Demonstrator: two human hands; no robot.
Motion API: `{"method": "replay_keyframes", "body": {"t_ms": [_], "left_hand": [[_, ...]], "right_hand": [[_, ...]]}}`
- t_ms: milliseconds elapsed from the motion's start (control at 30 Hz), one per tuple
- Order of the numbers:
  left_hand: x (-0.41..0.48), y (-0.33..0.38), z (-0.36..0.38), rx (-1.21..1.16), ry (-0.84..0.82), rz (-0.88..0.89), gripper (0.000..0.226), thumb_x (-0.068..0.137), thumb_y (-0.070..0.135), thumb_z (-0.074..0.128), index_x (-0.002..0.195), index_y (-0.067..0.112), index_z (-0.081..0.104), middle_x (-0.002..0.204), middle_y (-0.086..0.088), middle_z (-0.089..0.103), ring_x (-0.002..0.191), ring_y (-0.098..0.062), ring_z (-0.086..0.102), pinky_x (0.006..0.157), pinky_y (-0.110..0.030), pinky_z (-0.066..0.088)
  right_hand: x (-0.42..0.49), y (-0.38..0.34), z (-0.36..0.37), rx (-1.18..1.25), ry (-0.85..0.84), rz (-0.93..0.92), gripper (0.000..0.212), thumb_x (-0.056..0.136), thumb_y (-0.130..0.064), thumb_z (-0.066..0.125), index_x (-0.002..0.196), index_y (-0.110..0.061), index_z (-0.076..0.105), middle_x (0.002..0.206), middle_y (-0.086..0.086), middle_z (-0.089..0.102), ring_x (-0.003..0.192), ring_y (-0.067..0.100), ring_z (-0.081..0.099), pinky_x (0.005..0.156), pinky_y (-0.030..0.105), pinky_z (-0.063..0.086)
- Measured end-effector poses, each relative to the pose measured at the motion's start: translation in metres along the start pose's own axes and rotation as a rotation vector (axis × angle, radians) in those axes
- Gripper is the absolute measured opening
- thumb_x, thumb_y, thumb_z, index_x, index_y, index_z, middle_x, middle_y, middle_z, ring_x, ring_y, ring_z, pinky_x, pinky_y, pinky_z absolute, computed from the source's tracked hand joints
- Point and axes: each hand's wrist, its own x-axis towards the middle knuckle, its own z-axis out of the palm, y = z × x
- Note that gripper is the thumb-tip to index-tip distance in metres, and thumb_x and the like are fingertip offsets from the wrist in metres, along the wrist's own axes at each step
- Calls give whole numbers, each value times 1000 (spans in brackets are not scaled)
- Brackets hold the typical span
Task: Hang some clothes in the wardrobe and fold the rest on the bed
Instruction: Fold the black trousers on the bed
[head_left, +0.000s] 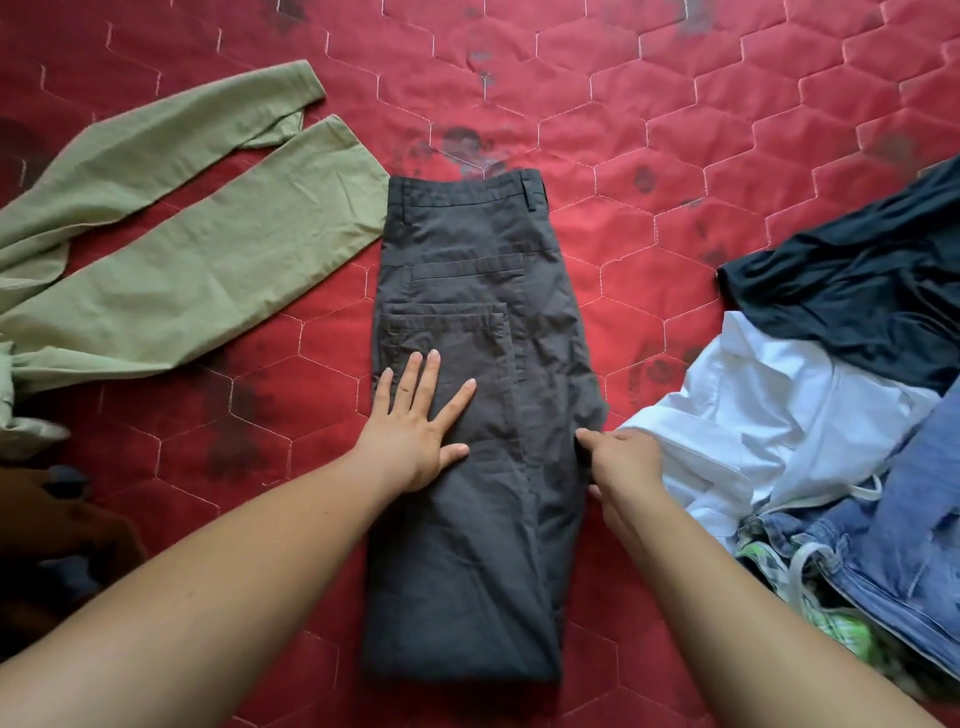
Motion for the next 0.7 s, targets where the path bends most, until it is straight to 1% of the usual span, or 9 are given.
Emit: {"method": "replay_keyframes", "body": {"t_ms": [67,133,267,367,400,467,567,633,700], "left_hand": [[1,-1,2,-6,0,-3,81,95,74,17,136,44,-45,149,-15,-50,135,-32,-49,117,-57,-21],[2,-2,3,-4,-2,-4,82,95,75,16,131,44,-50,147,-15,-53,132,-32,-53,115,-57,-22],[3,-3,6,-12,-3,3,81,94,75,15,130,45,-52,145,-14,-55,131,-31,-54,115,-57,-23],[4,-3,6,-17,-7,3,82,94,75,14,129,45,-53,144,-14,-57,131,-32,-54,114,-57,-24],[4,-3,6,-14,-6,3,82,94,75,14,129,44,-53,143,-14,-57,131,-32,-54,114,-57,-24],[4,-3,6,-14,-12,6,82,94,75,14,128,44,-53,142,-14,-58,130,-32,-55,114,-58,-25],[4,-3,6,-25,7,4,81,94,75,14,128,44,-53,142,-14,-58,132,-33,-53,114,-58,-24],[4,-3,6,-25,11,7,82,94,75,14,128,44,-54,142,-14,-58,132,-33,-53,114,-58,-24],[4,-3,7,-23,15,9,82,94,75,15,128,45,-53,142,-14,-58,131,-32,-54,115,-59,-23]], "right_hand": [[-5,-4,3,89,-31,7,17,85,-13,69,77,-16,55,74,7,49,71,19,43,63,32,36],[-6,-9,4,145,-7,-36,11,83,-15,68,80,-15,57,76,10,53,71,20,48,61,33,39],[0,-21,0,77,9,-65,24,69,-26,64,88,-24,49,82,11,62,66,27,57,63,45,51],[0,-17,-7,-112,47,-127,17,76,-33,63,70,-21,52,68,10,62,61,32,61,68,58,57],[-3,-12,-9,-113,27,-117,28,79,-38,64,62,-19,51,62,9,56,57,29,56,65,56,56],[-8,-4,-8,-56,-53,-70,37,82,-46,64,61,-21,47,64,10,43,61,25,43,62,46,45],[-11,-8,1,59,-96,-67,21,89,-28,65,75,-20,50,77,7,43,73,22,39,63,38,35],[-9,-21,7,288,-74,32,6,88,-10,57,83,-13,56,83,12,52,78,22,47,62,33,41],[-6,-37,8,652,-139,200,13,88,-1,49,81,-9,57,88,14,61,88,25,57,80,34,54]]}}
